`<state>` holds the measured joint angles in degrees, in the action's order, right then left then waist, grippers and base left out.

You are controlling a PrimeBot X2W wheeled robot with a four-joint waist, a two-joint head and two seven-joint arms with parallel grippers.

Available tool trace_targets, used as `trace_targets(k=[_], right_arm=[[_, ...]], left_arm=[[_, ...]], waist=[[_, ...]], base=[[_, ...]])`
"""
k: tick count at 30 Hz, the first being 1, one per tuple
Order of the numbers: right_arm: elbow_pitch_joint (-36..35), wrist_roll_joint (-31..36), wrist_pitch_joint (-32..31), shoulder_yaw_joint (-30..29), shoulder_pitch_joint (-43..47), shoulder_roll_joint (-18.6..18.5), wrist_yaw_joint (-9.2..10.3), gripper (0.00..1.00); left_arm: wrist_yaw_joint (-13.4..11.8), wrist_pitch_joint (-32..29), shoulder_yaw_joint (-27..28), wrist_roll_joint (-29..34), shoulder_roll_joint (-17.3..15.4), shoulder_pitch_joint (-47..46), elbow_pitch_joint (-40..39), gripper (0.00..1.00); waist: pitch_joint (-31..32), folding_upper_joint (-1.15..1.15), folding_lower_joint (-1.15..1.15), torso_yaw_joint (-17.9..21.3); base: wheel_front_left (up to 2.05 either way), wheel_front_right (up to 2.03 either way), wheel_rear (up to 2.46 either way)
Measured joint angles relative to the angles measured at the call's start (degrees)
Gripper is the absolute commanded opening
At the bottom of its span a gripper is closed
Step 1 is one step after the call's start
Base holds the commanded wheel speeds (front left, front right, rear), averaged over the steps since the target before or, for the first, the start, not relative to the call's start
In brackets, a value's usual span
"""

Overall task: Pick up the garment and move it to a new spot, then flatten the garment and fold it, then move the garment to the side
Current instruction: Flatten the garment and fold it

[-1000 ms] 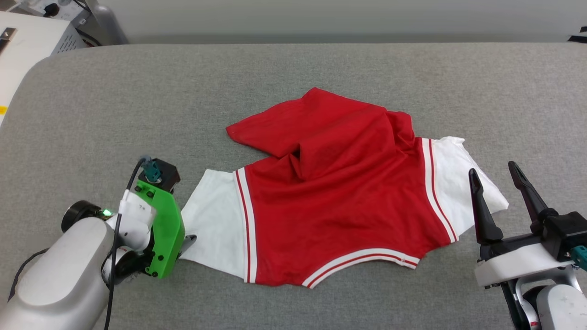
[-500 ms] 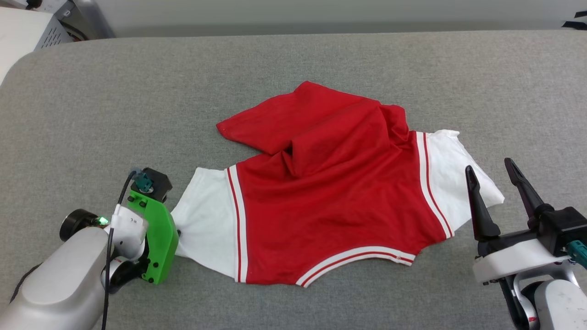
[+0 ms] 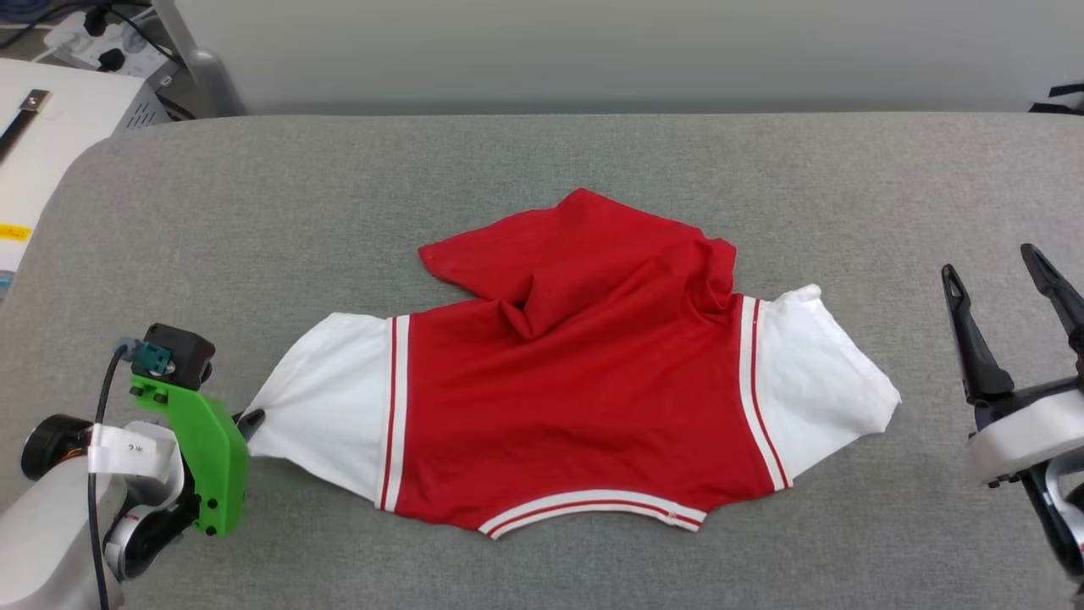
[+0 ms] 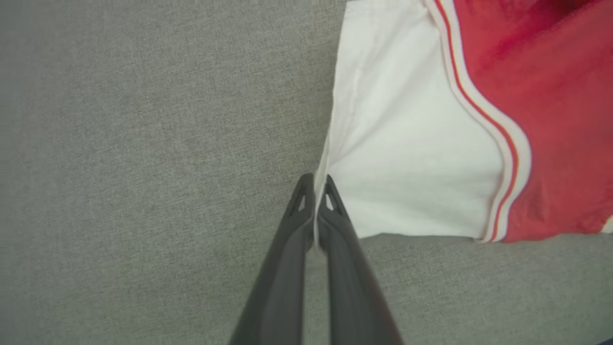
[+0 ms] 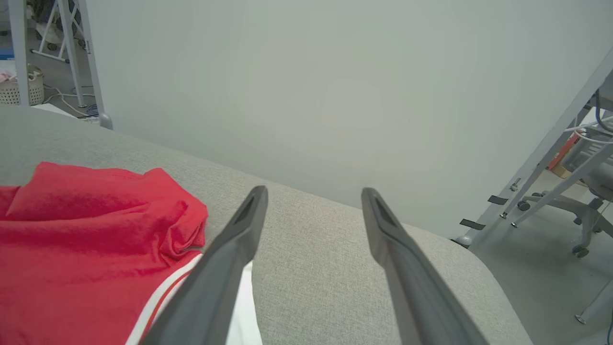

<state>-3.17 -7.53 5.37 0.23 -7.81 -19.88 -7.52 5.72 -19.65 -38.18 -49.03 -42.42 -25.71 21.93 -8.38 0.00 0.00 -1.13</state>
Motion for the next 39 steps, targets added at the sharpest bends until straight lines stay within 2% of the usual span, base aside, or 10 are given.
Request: trace_targets(k=[5,11,14,17,25,30,37,38,39], right_arm=[[-0.4,-6.5,-11.6,6.1,-2.5,-8.2,0.0,1.0],[-0.4,-19.8,-31.9,17.4,-6.7,-19.7,0.0,1.0],[-0.3,-24.6,-38.3,21.6,-9.0,-23.3,0.0,1.0],[1.2,-27.7,-42.7,24.6,-11.7,-25.0,0.0,1.0],[10.7,-30.1,-44.9,31.4,-18.0,-24.5,0.0,1.0],[16.1,-30.6,-42.8,36.0,-20.0,-23.4,0.0,1.0],[20.1,-33.6,-40.3,42.7,-22.8,-24.8,0.07,1.0],[20.5,-34.1,-39.7,43.6,-23.1,-24.8,0.07,0.9],[21.4,-35.5,-38.0,45.7,-24.2,-24.7,0.07,0.0]], left_arm=[[-1.6,1.4,1.1,-0.3,-0.8,0.9,-3.0,0.0],[-3.2,2.0,1.2,0.2,-0.8,0.8,-6.3,0.0],[-3.5,2.0,1.0,0.7,-0.6,0.6,-7.5,0.0],[-3.9,2.4,0.7,1.2,-0.3,-0.1,-8.1,0.0],[-4.0,3.7,0.1,3.3,1.1,-2.5,-9.3,0.0],[-4.0,4.4,-0.2,4.0,1.7,-3.4,-9.5,0.0],[-3.9,5.5,-0.6,4.2,2.8,-4.1,-9.1,0.0],[-3.9,5.6,-0.6,4.2,2.8,-4.1,-8.9,0.0],[-3.8,6.0,-0.6,4.2,2.8,-4.0,-8.6,0.0]], waist=[[0.7,0.0,0.0,-1.0],[0.0,0.0,0.0,-2.0],[-0.9,0.0,0.0,-2.4],[-2.0,0.0,0.0,-2.9],[-5.6,0.0,0.0,-4.3],[-7.9,0.0,0.0,-5.0],[-9.6,0.0,0.0,-5.9],[-9.5,0.0,0.0,-5.8],[-9.0,0.0,0.0,-5.5]], base=[[0.0,0.0,0.0],[0.0,0.0,0.0],[0.0,0.0,0.0],[0.0,0.0,0.0],[0.0,0.0,0.0],[0.0,0.0,0.0],[0.0,0.0,0.0],[0.0,0.0,0.0],[0.0,0.0,0.0]])
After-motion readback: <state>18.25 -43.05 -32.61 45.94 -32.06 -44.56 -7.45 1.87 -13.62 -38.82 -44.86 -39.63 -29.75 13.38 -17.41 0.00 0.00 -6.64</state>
